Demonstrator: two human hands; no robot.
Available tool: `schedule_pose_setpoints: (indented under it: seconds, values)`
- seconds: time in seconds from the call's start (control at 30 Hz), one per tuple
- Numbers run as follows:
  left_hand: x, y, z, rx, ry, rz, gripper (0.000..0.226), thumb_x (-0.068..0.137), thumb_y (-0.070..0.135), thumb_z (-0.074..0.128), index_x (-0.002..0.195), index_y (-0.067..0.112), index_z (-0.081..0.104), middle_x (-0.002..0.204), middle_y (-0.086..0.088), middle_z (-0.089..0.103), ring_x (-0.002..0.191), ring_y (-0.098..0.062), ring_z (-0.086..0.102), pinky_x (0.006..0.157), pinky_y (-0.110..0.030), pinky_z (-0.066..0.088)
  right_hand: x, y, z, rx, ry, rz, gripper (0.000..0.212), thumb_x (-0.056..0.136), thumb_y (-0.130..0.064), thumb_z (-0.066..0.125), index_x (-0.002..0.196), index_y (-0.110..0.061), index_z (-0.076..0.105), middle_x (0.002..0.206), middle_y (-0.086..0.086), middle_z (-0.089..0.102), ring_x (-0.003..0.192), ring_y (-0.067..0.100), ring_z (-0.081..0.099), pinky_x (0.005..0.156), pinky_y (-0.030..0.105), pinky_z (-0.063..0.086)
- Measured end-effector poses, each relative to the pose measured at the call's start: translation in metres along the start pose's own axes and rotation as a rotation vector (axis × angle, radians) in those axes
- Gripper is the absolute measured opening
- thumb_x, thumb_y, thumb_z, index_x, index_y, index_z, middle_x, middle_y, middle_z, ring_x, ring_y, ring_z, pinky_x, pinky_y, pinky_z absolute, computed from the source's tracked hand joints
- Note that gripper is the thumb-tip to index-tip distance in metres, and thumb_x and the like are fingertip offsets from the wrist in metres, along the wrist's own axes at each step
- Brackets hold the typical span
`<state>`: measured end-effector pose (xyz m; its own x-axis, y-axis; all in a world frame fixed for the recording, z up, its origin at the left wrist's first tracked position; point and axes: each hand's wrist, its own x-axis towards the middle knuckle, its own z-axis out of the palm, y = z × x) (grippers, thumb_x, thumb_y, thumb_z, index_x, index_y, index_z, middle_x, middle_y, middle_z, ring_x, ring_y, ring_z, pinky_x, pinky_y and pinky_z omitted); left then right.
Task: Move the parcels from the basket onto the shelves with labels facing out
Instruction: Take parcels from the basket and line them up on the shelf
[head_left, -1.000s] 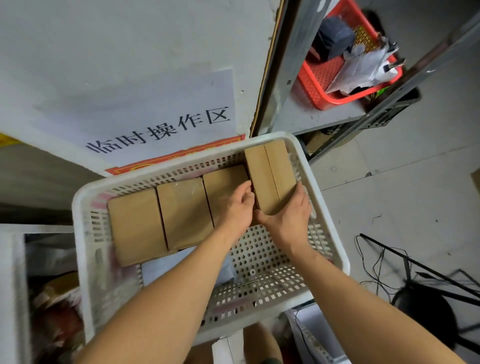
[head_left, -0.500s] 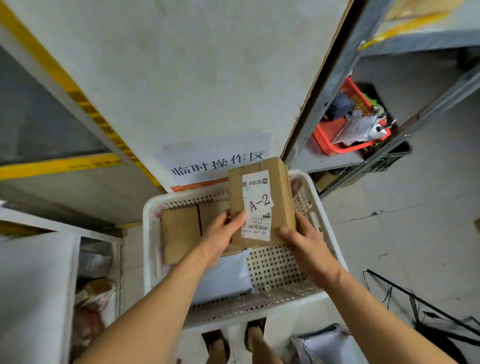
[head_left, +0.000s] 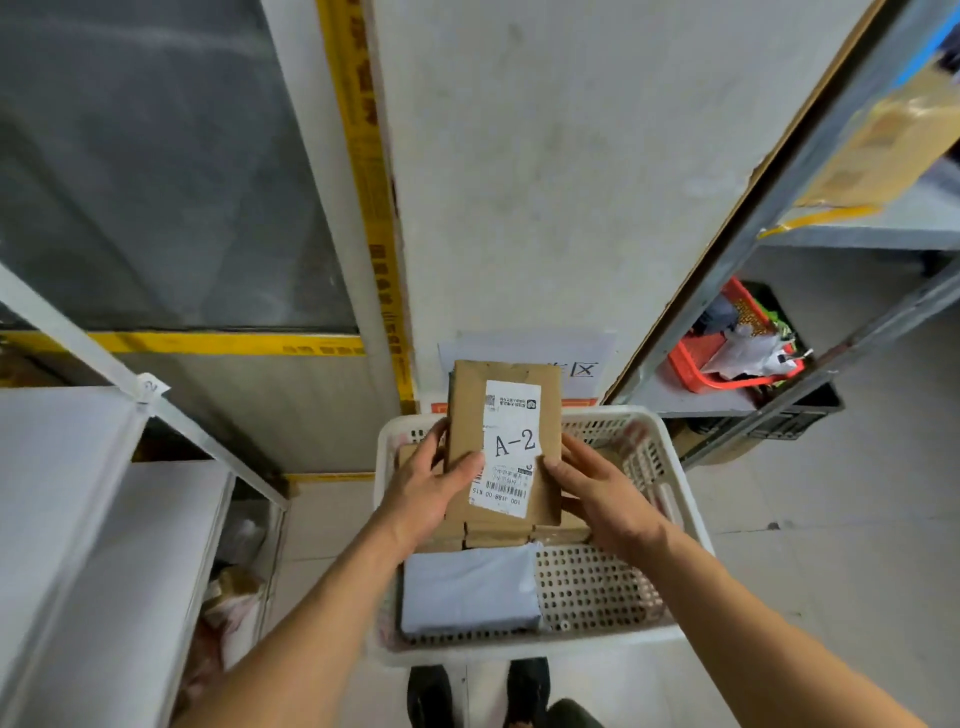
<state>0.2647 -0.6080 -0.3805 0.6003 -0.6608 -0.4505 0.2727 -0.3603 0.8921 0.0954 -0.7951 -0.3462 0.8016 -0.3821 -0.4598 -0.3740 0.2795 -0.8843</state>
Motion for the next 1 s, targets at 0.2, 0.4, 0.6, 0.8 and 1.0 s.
schedule_pose_setpoints:
  seconds: [0.2, 0.4, 0.6, 0.8, 1.0]
  values:
    - [-0.054, 0.018, -0.047, -0.049, 0.135, 0.028, 0.04, 0.089, 0.058, 0.069, 0.128, 0.058, 0.059, 0.122, 0.02, 0.074, 0.116, -0.008, 0.07, 0.107, -0.044, 0.054, 0.013, -0.023, 0.054, -0.121, -0.086, -0.07, 0.05, 0.11, -0.018, 0.052, 0.157, -0.033, 0.046, 0.143, -0.008, 0.067, 0.135, 0.019, 0.062, 0.113, 0.05, 0.049]
    - [-0.099, 0.018, -0.091, 0.025, 0.502, 0.027, 0.064, 0.081, 0.084, 0.061, 0.138, 0.055, 0.057, 0.128, 0.014, 0.07, 0.119, -0.011, 0.066, 0.105, -0.044, 0.055, 0.023, -0.055, 0.111, -0.216, -0.304, -0.179, 0.05, 0.111, -0.026, 0.051, 0.159, -0.037, 0.043, 0.143, -0.01, 0.066, 0.132, 0.013, 0.063, 0.105, 0.04, 0.055]
    - [-0.172, 0.029, -0.105, -0.035, 0.7, 0.095, 0.04, 0.087, 0.072, 0.067, 0.124, 0.074, 0.054, 0.114, 0.036, 0.071, 0.108, 0.007, 0.068, 0.103, -0.036, 0.056, 0.02, -0.074, 0.165, -0.21, -0.508, -0.242, 0.044, 0.11, -0.027, 0.053, 0.153, -0.036, 0.049, 0.139, -0.012, 0.069, 0.123, 0.008, 0.068, 0.092, 0.027, 0.061]
    - [-0.252, 0.026, -0.119, 0.002, 0.844, 0.19, 0.067, 0.088, 0.035, 0.084, 0.146, 0.049, 0.054, 0.136, 0.01, 0.068, 0.123, -0.013, 0.067, 0.108, -0.042, 0.054, 0.013, -0.074, 0.226, -0.379, -0.609, -0.242, 0.071, 0.096, -0.046, 0.075, 0.157, -0.035, 0.041, 0.148, -0.008, 0.061, 0.131, 0.011, 0.062, 0.115, 0.044, 0.048]
    - [-0.349, 0.029, -0.163, 0.353, 0.818, 0.03, 0.069, 0.067, 0.05, 0.09, 0.132, 0.045, 0.066, 0.121, 0.015, 0.07, 0.107, -0.01, 0.071, 0.097, -0.045, 0.059, -0.024, -0.099, 0.299, -0.81, -0.681, -0.861, 0.118, 0.078, -0.058, 0.087, 0.166, -0.043, 0.01, 0.173, -0.017, 0.008, 0.16, 0.007, 0.004, 0.127, 0.036, 0.014]
